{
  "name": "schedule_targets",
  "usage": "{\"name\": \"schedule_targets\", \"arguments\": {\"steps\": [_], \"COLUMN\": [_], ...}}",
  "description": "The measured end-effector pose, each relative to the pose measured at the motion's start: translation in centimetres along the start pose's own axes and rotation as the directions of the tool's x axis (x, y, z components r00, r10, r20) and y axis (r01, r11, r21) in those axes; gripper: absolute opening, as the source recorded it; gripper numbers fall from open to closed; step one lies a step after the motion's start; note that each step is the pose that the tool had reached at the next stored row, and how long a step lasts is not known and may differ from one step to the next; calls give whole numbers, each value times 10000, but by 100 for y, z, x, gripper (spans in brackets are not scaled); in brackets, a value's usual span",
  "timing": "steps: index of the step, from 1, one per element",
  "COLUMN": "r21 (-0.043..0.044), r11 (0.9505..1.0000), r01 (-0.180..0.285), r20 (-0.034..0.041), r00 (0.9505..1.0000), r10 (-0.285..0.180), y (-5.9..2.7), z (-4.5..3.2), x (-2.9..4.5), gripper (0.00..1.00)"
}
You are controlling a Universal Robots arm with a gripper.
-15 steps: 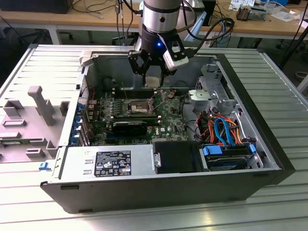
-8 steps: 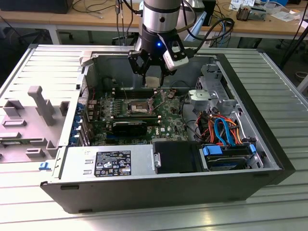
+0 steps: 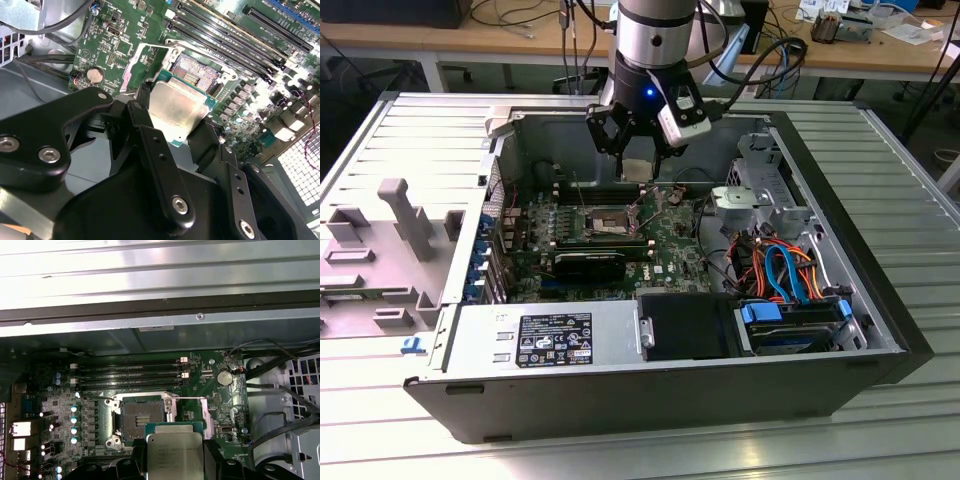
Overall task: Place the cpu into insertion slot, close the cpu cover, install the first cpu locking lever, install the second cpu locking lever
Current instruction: 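Place the cpu into insertion slot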
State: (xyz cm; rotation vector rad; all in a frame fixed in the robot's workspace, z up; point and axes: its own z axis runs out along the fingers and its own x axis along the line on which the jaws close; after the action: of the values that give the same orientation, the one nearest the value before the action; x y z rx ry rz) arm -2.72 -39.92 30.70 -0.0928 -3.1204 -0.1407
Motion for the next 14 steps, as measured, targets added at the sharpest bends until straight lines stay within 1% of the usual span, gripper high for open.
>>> {"name": "schedule_targets", "arguments": {"steps": [5,14], "r21": [-2,-8], "r11": [9997,9988], "r01": [-237,-487], "r20": [20,43], "r00": [9997,9988], "r10": [237,487], "y": [-1,-1], "z": [2,7], "x": [0,0], "gripper": [55,55]}}
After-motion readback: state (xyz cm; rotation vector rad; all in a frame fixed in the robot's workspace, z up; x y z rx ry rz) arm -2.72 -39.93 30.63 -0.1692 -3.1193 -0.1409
